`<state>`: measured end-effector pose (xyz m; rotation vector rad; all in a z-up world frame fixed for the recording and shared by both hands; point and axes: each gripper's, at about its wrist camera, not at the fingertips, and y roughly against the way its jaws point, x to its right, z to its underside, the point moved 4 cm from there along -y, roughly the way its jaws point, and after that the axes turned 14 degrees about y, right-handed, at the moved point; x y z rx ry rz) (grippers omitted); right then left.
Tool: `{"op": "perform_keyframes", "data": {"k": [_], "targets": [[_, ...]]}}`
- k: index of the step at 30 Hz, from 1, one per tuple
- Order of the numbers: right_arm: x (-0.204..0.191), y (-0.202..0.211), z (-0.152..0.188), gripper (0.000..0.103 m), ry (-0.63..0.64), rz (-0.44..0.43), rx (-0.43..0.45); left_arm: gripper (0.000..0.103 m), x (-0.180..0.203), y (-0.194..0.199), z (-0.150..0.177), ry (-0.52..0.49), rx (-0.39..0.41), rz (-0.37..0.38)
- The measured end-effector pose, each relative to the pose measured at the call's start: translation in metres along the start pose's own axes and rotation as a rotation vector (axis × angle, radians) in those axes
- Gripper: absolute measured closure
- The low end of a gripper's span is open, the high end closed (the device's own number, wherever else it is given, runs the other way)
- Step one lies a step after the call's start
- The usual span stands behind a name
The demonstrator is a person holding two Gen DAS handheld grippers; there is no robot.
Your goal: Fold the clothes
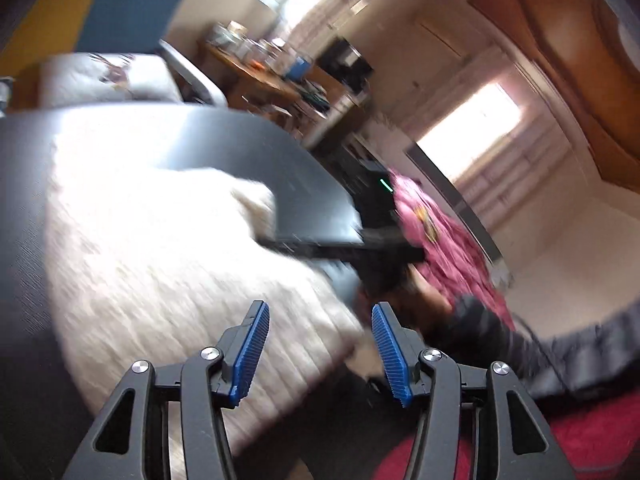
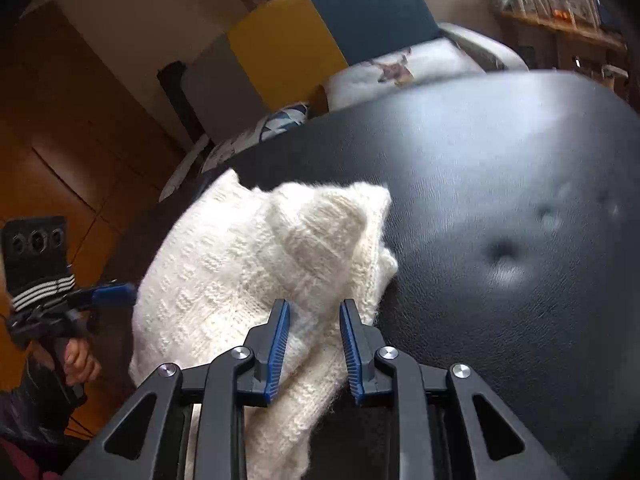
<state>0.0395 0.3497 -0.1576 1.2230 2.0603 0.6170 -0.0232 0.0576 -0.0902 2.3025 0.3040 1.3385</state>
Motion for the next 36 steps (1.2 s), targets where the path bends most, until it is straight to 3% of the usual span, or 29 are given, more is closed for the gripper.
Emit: {"op": "perform_keyframes", "data": {"k": [3,6,8,12,14,17,20,22,26,27,30,33,36], "targets": [[-0.031,0.027,-0.017,0.076,0.113,-0.075,0.067,0.046,-0.017,-0.008,-0.021,0.032,0.036,-0.06],[-0.069,0.044,-0.018,0.076,0.247,-0.163,0.047,0.046,-0.029,-0.01,-0.03,0.074,0.057,-0.074],[-0.095,0.023,-0.013,0.076,0.33,-0.164,-0.042,0.046,-0.035,-0.013,-0.033,0.097,0.068,-0.075],[-0.089,-0.039,0.038,0.083,0.375,-0.046,-0.29,0.046,-0.045,-0.012,-0.018,0.115,0.079,-0.095],[-0.077,-0.037,0.052,0.083,0.296,-0.098,-0.196,0.046,-0.05,-0.016,-0.007,0.117,0.064,-0.114],[-0.063,-0.028,0.063,0.086,0.194,-0.145,-0.104,0.046,-0.054,-0.024,0.012,0.122,0.046,-0.08],[-0.065,-0.025,0.061,0.086,0.206,-0.139,-0.093,0.046,-0.052,-0.027,0.022,0.084,0.067,-0.09],[-0.064,-0.021,0.054,0.084,0.183,-0.152,-0.116,0.046,-0.052,-0.025,0.019,0.112,0.074,-0.089],[-0.06,0.007,0.024,0.081,0.178,-0.115,-0.036,0.045,-0.042,-0.011,0.006,0.142,0.101,-0.092],[-0.058,0.012,0.014,0.076,0.177,-0.098,0.0,0.044,-0.038,-0.006,0.003,0.135,0.114,-0.096],[-0.054,0.014,-0.013,0.075,0.192,-0.02,0.069,0.035,-0.03,0.005,-0.006,0.094,0.16,-0.114],[-0.046,-0.009,-0.034,0.075,0.19,0.046,0.069,0.033,-0.03,0.01,-0.018,0.075,0.196,-0.139],[-0.034,-0.041,-0.041,0.075,0.189,0.129,-0.017,0.031,-0.035,0.011,-0.029,0.082,0.227,-0.158]]}}
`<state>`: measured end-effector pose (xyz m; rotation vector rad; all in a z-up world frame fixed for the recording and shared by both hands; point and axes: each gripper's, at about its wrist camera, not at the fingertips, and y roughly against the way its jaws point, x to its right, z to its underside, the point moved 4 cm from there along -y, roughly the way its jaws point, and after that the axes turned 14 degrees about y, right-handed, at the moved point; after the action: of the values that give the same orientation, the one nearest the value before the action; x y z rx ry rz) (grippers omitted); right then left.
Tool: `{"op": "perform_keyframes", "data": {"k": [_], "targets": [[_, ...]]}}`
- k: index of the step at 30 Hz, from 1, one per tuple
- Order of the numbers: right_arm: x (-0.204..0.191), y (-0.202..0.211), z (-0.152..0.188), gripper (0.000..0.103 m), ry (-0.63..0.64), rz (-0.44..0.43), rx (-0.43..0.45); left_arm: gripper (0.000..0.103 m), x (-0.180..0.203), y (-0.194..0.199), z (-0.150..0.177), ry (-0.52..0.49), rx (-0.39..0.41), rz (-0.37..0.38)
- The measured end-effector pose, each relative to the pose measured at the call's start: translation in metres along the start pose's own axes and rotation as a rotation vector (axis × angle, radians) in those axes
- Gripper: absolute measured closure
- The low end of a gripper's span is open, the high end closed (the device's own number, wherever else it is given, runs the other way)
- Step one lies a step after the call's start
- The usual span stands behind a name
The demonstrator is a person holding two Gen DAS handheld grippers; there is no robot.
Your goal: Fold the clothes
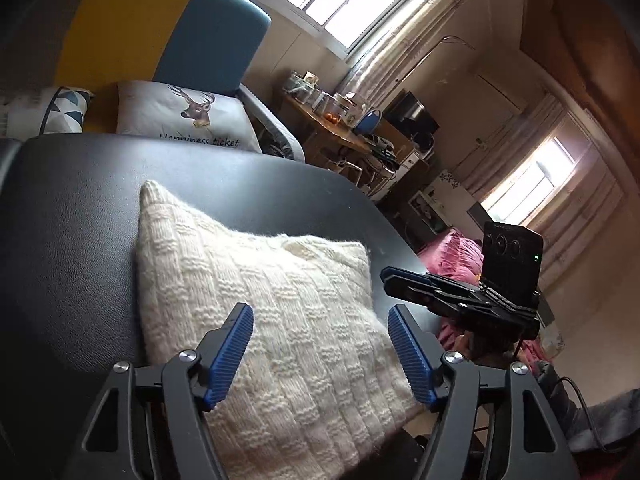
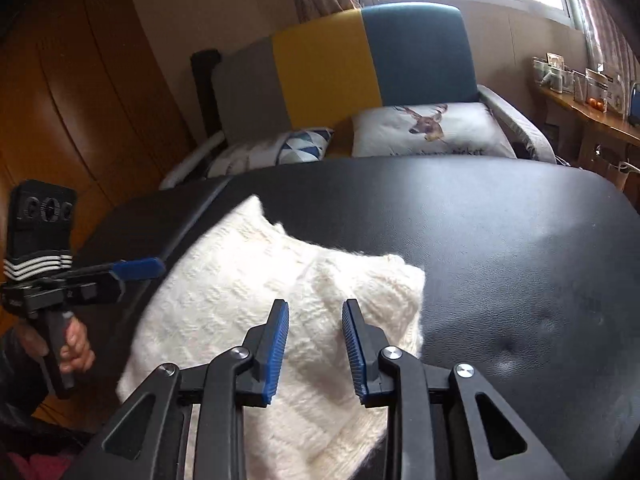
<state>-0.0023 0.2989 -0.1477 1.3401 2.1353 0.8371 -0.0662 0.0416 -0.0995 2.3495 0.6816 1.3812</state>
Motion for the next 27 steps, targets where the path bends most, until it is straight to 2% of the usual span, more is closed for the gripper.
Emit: {"op": "perform_keyframes", "data": {"k": [3,6,12,14,16,19,21,24,27], "targets": [[0.014,-0.035,0.015,0.076,-0.06,0.01,-0.113,0.028,-0.009,-0.009,-0.003,-0.011,0.016,-0.081],[0.019,-0.041,0.028,0.076,-0.057,0.003,-0.07,0.028,-0.024,-0.026,0.004,-0.011,-0.011,-0.179],[0.024,-0.04,0.034,0.076,-0.078,-0.017,-0.042,0.028,-0.03,-0.041,0.026,-0.054,0.028,-0.233],[0.023,-0.038,0.035,0.076,-0.081,-0.016,-0.037,0.028,-0.034,-0.039,0.023,-0.02,0.037,-0.207],[0.024,-0.036,0.036,0.076,-0.094,-0.024,-0.025,0.028,-0.038,-0.026,0.015,0.049,0.057,-0.141],[0.027,-0.034,0.037,0.076,-0.123,-0.039,-0.01,0.027,-0.055,-0.006,-0.004,0.148,0.098,-0.133],[0.026,-0.033,0.037,0.076,-0.125,-0.038,-0.004,0.027,-0.074,0.002,-0.018,0.183,0.122,-0.191],[0.024,-0.032,0.036,0.076,-0.126,-0.031,-0.009,0.027,-0.094,0.007,-0.038,0.224,0.14,-0.203],[0.022,-0.025,0.022,0.076,-0.115,-0.024,-0.046,0.027,-0.095,0.002,-0.059,0.21,0.128,-0.142]]}}
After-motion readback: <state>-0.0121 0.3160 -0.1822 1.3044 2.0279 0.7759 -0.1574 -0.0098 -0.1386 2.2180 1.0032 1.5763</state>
